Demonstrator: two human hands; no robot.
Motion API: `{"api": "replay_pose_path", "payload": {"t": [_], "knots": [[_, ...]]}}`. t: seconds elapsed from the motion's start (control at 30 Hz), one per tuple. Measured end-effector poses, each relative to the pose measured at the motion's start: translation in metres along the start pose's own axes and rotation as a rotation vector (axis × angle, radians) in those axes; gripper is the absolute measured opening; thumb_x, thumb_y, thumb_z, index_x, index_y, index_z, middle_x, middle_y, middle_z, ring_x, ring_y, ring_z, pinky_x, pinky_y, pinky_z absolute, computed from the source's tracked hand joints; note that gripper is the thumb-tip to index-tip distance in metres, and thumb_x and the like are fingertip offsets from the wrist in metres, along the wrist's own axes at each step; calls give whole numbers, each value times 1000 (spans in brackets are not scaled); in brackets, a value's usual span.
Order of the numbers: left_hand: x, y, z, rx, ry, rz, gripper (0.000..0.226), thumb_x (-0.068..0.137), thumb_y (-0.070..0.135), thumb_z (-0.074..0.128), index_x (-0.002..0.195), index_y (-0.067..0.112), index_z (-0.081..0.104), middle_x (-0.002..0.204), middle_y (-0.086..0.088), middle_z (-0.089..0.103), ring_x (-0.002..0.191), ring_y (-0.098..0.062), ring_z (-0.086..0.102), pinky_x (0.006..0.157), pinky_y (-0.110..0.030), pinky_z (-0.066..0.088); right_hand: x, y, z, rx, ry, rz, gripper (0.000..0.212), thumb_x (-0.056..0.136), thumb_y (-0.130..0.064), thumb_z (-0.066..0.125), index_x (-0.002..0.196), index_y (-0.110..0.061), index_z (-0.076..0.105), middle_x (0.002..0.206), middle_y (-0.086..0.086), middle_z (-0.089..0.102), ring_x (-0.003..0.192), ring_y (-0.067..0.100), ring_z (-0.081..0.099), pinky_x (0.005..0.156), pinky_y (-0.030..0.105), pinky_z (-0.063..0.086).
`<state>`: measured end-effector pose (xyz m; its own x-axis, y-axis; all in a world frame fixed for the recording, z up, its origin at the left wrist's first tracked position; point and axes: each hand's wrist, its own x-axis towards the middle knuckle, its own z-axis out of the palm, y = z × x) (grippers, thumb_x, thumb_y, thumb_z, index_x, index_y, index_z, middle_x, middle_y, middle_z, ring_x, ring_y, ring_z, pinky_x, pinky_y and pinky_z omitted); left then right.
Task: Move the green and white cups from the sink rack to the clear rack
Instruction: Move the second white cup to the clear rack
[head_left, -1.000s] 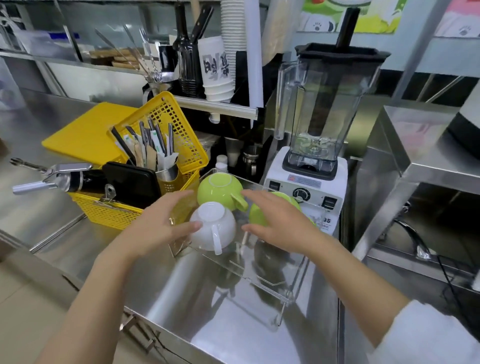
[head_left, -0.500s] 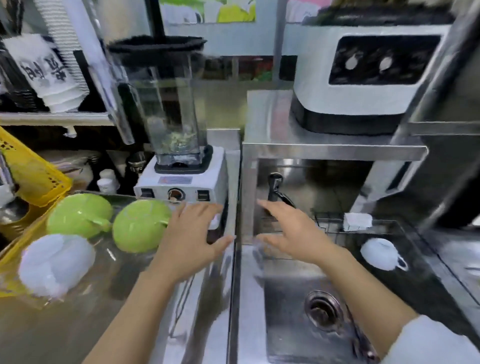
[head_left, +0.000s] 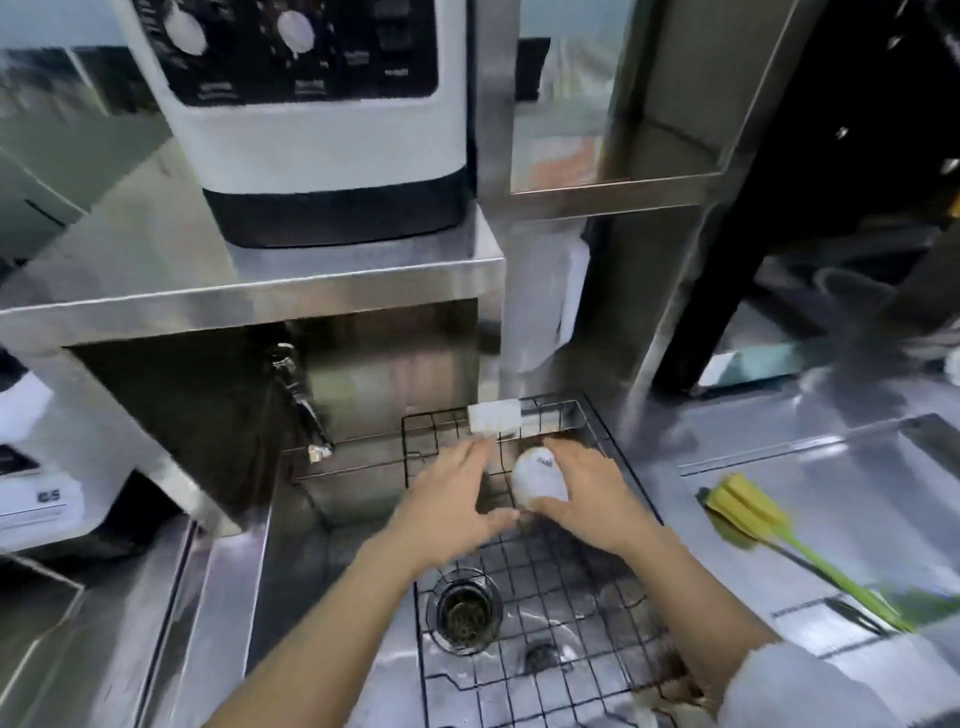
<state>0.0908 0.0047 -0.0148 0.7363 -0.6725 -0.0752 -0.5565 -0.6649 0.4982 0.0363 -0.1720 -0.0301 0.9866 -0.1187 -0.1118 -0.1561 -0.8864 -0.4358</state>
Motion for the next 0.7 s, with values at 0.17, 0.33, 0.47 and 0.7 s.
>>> {"api": "replay_pose_path", "payload": {"t": [0.17, 0.33, 0.47, 0.7], "knots": [[40, 8, 43, 10, -131, -56, 103, 75, 33, 69, 143, 10, -4, 156, -9, -2, 143, -19, 2, 117, -30, 8, 18, 33, 19, -12, -81, 18, 92, 78, -34, 68, 144, -7, 10, 155, 15, 16, 143, 25, 13, 116, 33, 13], [58, 1, 72, -81, -155, -179, 110, 69, 26, 75, 143, 11, -6, 156, -10, 8, 142, -21, 10, 116, -33, 17, 34, 34, 32, 41, -148, 84, 103, 77, -27, 70, 144, -6, -5, 155, 22, -1, 144, 31, 2, 116, 34, 8], [62, 2, 79, -153, -148, -211, 105, 64, 18, 75, 142, 13, 6, 147, -11, 27, 136, -29, 25, 111, -36, 26, 39, 33, 47, 49, -137, 134, 106, 75, -25, 72, 144, -6, -7, 155, 21, 3, 144, 30, 5, 115, 38, 13], [57, -2, 76, -459, -174, -322, 60, 70, 2, 67, 120, 12, 35, 105, -2, 50, 97, -16, 48, 64, -4, 41, 38, 27, 56, 18, -11, 140, 93, 69, -28, 75, 140, -8, 18, 135, 14, 38, 124, 32, 40, 105, 40, 26]]}}
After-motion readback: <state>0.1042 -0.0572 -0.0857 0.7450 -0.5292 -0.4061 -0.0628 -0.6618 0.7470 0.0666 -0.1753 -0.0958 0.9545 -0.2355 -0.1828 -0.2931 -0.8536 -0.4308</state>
